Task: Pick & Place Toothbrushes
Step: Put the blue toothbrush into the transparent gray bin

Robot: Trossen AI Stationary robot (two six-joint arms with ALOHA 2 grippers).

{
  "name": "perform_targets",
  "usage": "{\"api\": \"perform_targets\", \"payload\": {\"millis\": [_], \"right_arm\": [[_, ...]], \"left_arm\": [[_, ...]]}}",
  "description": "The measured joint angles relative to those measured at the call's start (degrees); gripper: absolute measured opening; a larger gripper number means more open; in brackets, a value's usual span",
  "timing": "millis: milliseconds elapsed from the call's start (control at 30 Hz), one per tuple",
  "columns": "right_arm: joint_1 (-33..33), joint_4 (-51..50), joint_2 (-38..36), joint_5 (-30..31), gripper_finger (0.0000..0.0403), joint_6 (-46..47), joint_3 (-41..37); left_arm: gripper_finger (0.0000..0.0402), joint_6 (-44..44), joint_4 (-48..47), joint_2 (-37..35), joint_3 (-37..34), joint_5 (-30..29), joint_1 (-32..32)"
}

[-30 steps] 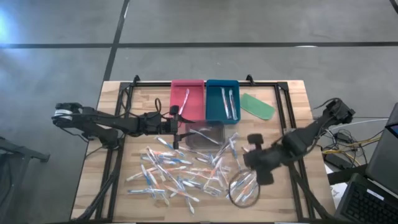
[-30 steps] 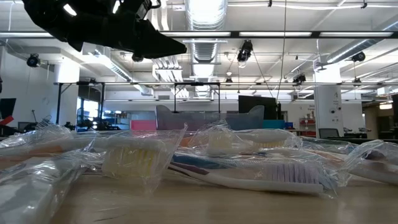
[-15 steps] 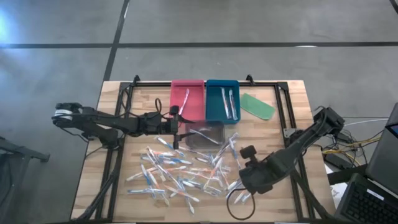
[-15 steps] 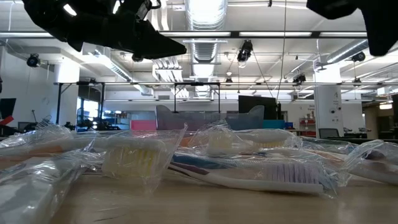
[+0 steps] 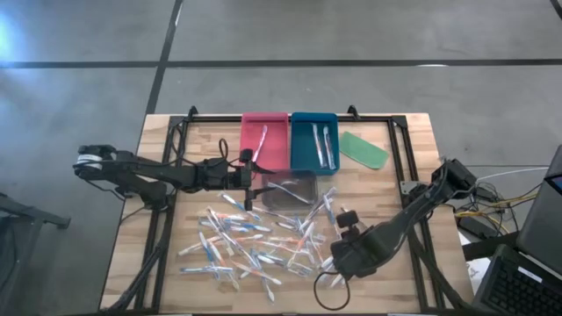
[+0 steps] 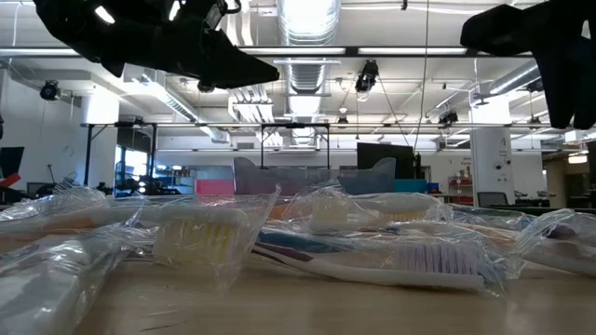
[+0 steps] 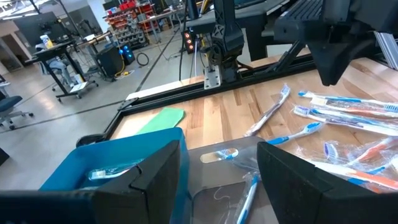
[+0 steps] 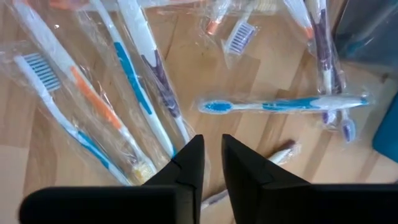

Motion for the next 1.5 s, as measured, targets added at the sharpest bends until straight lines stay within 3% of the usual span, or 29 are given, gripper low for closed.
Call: {"api": "perform_targets", "payload": {"millis": [400, 1033, 1500], "right_arm": [[1.1, 7.6, 0.2, -1.7, 0.0118, 1.8, -2.3], [2.1, 22.6, 0.2, -5.1, 0.0146, 10.2, -15.2], [2.1, 27.1, 0.2, -5.3, 0.0093, 12.0, -19.7]], "left_arm": [[0.0218, 0.0, -0.5, 0.0, 0.0, 0.0, 0.0], [0.0218, 0.0, -0.7, 0.0, 0.0, 0.0, 0.1], [0.0218, 0.0, -0.7, 0.0, 0.0, 0.0, 0.0]]}}
